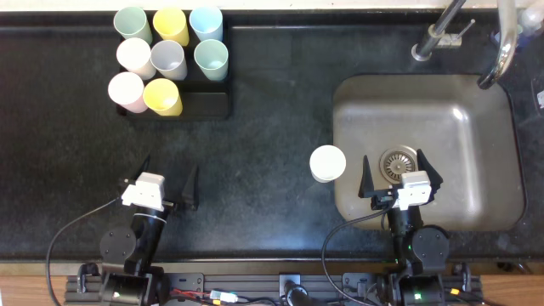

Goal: Store Cups

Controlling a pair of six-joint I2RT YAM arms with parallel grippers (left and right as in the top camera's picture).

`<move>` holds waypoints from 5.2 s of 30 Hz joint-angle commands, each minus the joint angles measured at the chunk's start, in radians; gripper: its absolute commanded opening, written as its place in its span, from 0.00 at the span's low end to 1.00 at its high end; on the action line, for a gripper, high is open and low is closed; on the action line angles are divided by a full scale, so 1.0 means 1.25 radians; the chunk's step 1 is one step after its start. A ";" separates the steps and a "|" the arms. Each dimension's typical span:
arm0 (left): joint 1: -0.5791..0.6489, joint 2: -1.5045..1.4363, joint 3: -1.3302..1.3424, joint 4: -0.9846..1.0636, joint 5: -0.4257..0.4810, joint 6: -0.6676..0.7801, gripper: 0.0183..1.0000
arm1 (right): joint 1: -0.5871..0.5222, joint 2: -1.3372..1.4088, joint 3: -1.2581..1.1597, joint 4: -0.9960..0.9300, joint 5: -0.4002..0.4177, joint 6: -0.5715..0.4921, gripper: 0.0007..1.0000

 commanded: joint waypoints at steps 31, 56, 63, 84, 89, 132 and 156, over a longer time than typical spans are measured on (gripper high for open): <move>0.003 -0.006 -0.001 -0.004 -0.003 0.018 1.00 | -0.001 -0.005 -0.011 0.011 -0.003 0.001 1.00; 0.003 -0.006 -0.001 -0.004 -0.003 0.018 1.00 | 0.000 1.031 1.074 -0.982 -0.171 0.183 0.97; 0.003 -0.006 -0.001 -0.004 -0.003 0.018 1.00 | 0.037 1.200 1.086 -1.064 -0.163 0.151 0.97; 0.003 -0.006 -0.001 -0.004 -0.003 0.018 1.00 | 0.132 1.369 1.086 -1.058 -0.083 0.160 0.78; 0.003 -0.006 -0.001 -0.004 -0.003 0.018 1.00 | 0.152 1.380 1.086 -1.049 -0.083 0.160 0.55; 0.003 -0.006 -0.001 -0.004 -0.003 0.018 1.00 | 0.378 1.490 1.711 -0.960 -0.117 0.316 0.04; 0.003 -0.006 -0.001 -0.004 -0.003 0.018 1.00 | 0.469 1.779 1.828 -0.939 -0.094 0.337 0.04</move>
